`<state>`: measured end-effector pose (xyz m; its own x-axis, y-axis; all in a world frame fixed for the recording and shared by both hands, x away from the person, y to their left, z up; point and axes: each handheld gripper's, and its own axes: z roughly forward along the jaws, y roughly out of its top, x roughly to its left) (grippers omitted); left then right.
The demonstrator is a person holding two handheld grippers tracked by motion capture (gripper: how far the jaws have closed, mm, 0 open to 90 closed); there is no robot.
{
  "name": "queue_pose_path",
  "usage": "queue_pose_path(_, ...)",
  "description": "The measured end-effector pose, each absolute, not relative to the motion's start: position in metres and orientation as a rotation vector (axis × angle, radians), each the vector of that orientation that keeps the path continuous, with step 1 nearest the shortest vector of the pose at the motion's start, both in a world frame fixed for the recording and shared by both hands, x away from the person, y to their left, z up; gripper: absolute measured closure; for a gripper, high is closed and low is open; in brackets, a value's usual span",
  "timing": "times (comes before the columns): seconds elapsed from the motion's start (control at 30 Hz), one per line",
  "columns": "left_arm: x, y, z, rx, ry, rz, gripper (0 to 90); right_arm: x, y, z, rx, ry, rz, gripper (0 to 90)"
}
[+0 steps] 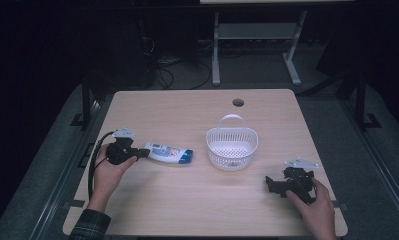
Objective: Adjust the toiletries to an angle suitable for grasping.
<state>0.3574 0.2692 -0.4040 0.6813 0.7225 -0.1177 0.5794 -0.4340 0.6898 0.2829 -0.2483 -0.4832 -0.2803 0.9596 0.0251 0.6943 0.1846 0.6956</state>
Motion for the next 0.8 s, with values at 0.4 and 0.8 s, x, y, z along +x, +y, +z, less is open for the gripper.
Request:
queue_pose_path(0.4, 0.384, 0.270, -0.404, 2.188, 0.986, 0.272, 89.8, 0.283, -0.248, -0.483, 1.552, 2.047, 0.852, 0.0)
queue_pose_path(0.8, 0.415, 0.264, -0.417, 2.218, 1.003, 0.290, 89.8, 0.283, -0.248, -0.483, 1.551, 2.048, 0.852, 0.0)
